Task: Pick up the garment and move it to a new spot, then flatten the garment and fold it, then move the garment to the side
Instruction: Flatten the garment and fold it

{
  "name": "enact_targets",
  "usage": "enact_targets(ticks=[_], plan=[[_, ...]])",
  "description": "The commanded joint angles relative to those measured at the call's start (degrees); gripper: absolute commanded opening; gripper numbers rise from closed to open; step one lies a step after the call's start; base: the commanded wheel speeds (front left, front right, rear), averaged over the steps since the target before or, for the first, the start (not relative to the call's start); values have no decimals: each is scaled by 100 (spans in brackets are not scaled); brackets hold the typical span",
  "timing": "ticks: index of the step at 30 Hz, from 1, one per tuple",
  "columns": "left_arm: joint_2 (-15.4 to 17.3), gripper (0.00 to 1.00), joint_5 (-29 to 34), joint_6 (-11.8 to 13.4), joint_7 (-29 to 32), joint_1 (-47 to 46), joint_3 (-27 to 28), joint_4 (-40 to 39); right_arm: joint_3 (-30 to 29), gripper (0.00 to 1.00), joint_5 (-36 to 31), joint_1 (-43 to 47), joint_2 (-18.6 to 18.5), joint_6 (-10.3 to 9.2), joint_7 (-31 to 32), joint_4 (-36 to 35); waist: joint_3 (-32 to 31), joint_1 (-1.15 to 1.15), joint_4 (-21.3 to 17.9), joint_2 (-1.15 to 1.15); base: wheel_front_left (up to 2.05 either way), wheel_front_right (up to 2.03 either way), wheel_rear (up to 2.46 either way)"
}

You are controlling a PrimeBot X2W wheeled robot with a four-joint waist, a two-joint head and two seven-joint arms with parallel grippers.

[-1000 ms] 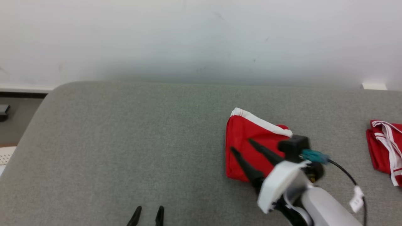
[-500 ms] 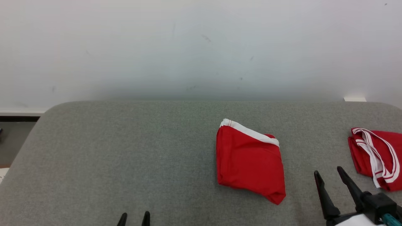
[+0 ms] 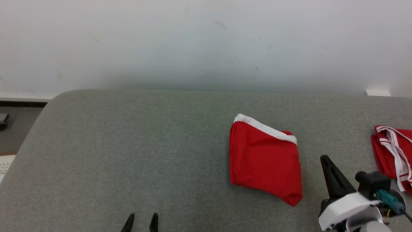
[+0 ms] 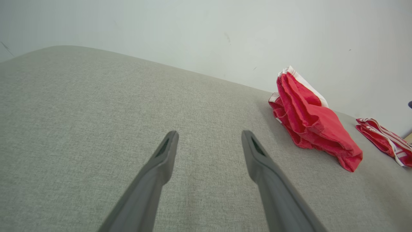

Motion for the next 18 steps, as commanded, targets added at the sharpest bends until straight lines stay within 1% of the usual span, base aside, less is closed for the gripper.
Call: enact_targets(ticks=[1, 6, 11, 13, 14, 18], plan=[[20, 100, 27, -37, 0, -156, -4, -17, 62, 0, -87, -393, 55, -13, 170, 195, 255, 0, 168, -1, 0, 0, 0], [21, 100, -63, -100, 0, -394, -81, 28, 60, 0, -294, -1382, 222, -13, 756, 1064, 619, 0, 486, -1, 0, 0, 0], [19, 100, -145, -105, 0, -518, -76, 101, 60, 0, -440, -1983, 274, -13, 1334, 1974, 786, 0, 751, -1, 0, 0, 0], [20, 100, -169, -100, 0, -579, -72, 100, -36, 0, -525, -2164, 284, -13, 1456, 2231, 848, 0, 835, -1, 0, 0, 0], [20, 100, -169, -100, 0, -579, -72, 100, -36, 0, -525, -2164, 284, -13, 1456, 2231, 848, 0, 835, -1, 0, 0, 0], [20, 100, -209, -120, 0, -679, -146, 106, -267, 0, -815, -2485, 242, -13, 1608, 2644, 964, 0, 991, -1, 0, 0, 0]])
